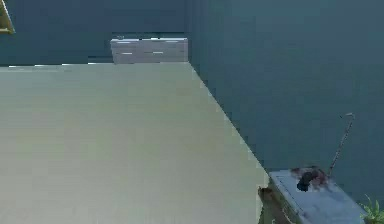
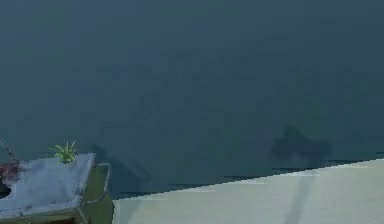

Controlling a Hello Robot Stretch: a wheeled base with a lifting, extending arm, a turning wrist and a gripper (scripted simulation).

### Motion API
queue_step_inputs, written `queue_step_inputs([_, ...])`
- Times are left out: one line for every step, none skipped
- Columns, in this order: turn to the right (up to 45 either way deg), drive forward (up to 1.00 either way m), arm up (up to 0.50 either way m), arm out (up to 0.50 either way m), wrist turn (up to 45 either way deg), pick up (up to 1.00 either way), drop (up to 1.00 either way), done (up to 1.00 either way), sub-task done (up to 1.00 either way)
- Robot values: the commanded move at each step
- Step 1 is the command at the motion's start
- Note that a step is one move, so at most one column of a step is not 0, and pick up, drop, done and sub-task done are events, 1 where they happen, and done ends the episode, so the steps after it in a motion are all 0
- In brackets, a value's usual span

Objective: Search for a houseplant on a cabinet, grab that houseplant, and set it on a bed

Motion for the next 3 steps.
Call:
queue_step_inputs([-33.0, 0.00, 0.00, 0.00, 0.0, 0.00, 0.00, 0.00, 0.00])
queue_step_inputs([45.0, 0.00, 0.00, 0.00, 0.0, 0.00, 0.00, 0.00, 0.00])
queue_step_inputs([45.0, 0.00, 0.00, 0.00, 0.0, 0.00, 0.00, 0.00, 0.00])
